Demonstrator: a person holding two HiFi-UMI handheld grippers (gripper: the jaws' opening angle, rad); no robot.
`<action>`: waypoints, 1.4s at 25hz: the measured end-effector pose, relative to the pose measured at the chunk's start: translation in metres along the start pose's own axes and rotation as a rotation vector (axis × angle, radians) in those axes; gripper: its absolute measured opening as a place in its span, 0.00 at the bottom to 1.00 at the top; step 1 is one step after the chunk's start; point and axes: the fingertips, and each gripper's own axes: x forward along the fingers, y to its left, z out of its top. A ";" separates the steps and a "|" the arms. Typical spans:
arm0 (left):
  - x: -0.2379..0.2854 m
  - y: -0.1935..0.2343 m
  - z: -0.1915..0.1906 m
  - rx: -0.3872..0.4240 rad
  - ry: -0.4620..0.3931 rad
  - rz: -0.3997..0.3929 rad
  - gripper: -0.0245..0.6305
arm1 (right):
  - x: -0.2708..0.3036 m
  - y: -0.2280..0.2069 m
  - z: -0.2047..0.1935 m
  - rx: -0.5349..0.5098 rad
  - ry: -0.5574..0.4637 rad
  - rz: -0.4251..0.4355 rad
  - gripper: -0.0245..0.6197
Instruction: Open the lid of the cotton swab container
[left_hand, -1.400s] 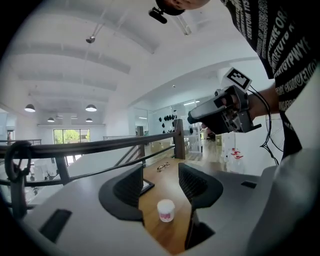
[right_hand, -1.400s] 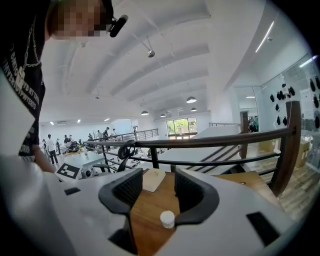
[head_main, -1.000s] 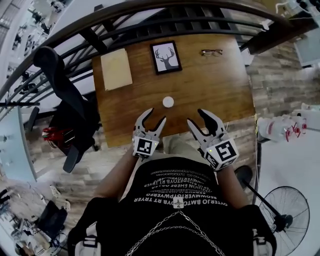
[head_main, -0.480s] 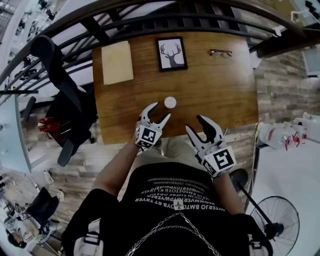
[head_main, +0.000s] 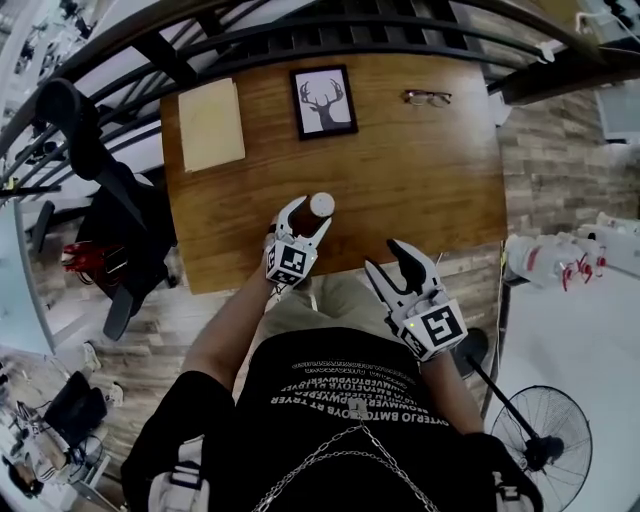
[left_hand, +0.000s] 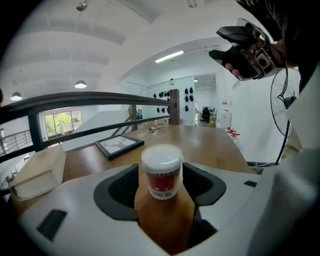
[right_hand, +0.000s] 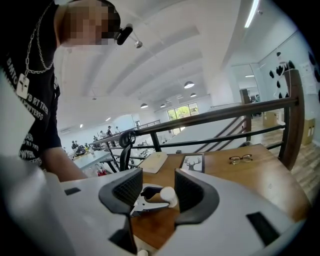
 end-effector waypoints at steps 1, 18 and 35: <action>0.004 -0.002 -0.001 0.008 0.007 -0.009 0.46 | -0.001 -0.002 -0.001 0.003 0.003 -0.001 0.36; 0.029 -0.001 -0.010 -0.018 0.090 -0.042 0.45 | 0.010 -0.007 -0.003 0.057 0.011 0.055 0.36; -0.061 -0.006 0.053 -0.007 0.078 -0.141 0.44 | -0.011 0.043 0.030 -0.003 -0.059 0.032 0.35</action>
